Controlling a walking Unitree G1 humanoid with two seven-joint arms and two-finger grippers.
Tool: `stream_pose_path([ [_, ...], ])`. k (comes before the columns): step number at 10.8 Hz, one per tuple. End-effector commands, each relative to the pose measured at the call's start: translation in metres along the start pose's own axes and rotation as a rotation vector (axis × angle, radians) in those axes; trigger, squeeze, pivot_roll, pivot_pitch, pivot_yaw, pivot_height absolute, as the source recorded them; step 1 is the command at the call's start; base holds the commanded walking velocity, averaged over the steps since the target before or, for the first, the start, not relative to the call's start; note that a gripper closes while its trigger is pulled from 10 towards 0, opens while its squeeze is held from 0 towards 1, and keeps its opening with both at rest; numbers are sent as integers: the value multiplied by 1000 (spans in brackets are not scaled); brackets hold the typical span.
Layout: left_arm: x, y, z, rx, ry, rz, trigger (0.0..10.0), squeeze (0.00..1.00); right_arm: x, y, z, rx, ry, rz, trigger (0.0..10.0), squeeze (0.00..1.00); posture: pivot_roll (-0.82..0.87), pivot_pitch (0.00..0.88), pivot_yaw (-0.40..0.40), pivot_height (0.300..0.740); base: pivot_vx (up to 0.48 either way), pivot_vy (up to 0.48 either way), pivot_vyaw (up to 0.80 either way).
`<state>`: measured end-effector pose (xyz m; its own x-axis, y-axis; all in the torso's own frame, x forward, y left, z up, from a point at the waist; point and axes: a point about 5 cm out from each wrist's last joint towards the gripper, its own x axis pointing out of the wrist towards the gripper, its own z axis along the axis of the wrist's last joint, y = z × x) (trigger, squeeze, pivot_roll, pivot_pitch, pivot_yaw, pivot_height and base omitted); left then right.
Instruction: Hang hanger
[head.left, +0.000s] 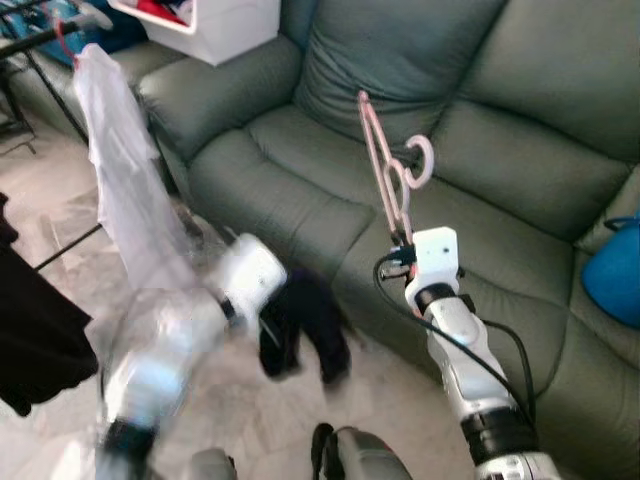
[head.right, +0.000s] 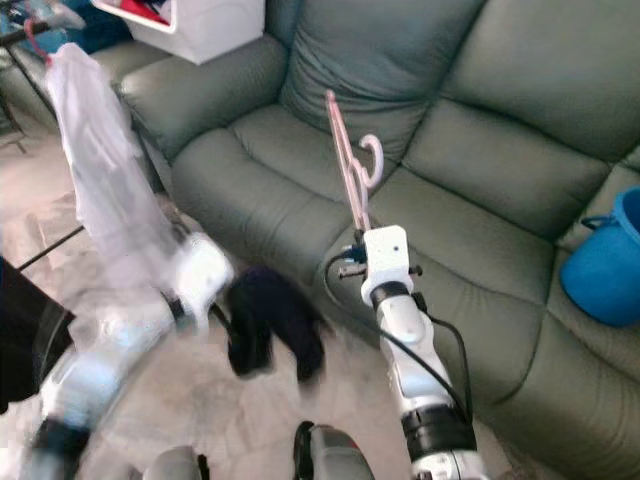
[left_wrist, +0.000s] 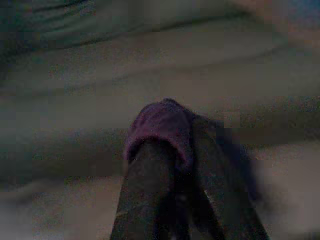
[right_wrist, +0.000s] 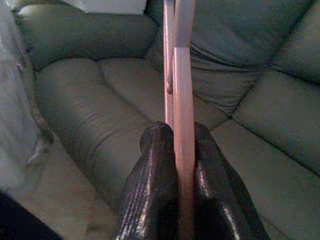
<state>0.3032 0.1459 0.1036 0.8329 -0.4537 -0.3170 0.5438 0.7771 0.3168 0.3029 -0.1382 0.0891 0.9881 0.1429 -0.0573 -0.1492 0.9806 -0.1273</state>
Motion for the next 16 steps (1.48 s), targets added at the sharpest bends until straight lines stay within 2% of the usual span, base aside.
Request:
stream_pose_path([
  [1,1,24,7,12,-16,196,10000,0,1,-5,0,0,1,-28,10000,0,-31,119,-74,740,0,0,0],
  [2,4,39,18,-85,-51,304,10000,0,2,-3,0,4,-1,-30,10000,0,-28,118,-71,740,0,0,0],
  [3,7,35,25,-127,-94,232,10000,0,2,-2,0,7,-3,-32,10000,0,-29,114,-68,740,0,0,0],
  [4,6,0,37,-111,-155,-243,10000,0,1,-2,0,10,-4,-34,10000,0,-28,110,-64,740,0,0,0],
  [5,-16,-17,11,97,36,-629,10000,0,1,-6,-2,6,-1,-44,10000,0,-27,107,-56,740,0,0,0],
  [6,-27,-13,-4,186,150,-711,10000,0,0,-8,-3,5,2,-51,10000,0,-27,107,-53,740,0,0,0],
  [7,-36,24,-30,409,385,-696,10000,0,-1,-12,-6,3,14,-69,10000,0,-25,106,-51,740,0,0,0],
  [8,-31,55,-29,531,469,-570,10000,0,-2,-12,-6,7,17,-70,10000,0,-27,105,-50,740,0,0,0],
  [9,-10,77,-6,617,373,-295,10000,0,-1,-9,-6,10,16,-66,10000,0,-27,104,-51,740,0,0,0],
  [10,1,83,13,556,280,-161,10000,0,-1,-7,-6,11,15,-61,10000,0,-27,104,-52,740,0,0,0],
  [11,6,72,22,484,178,-165,10000,0,0,-7,-5,12,12,-57,10000,0,-30,105,-58,740,0,0,0],
  [12,8,65,22,473,134,-179,10000,0,0,-8,-5,10,12,-57,10000,0,-30,105,-58,740,0,0,0],
  [13,10,62,19,459,114,-165,10000,0,1,-10,-5,5,13,-59,10000,0,-32,105,-61,740,0,0,0],
  [14,13,67,11,450,123,-40,10000,0,1,-12,-5,3,14,-64,10000,0,-32,107,-61,740,0,0,0],
  [16,12,68,11,369,76,16,10000,0,1,-10,-5,5,14,-61,10000,0,-31,110,-61,740,0,0,0],
])
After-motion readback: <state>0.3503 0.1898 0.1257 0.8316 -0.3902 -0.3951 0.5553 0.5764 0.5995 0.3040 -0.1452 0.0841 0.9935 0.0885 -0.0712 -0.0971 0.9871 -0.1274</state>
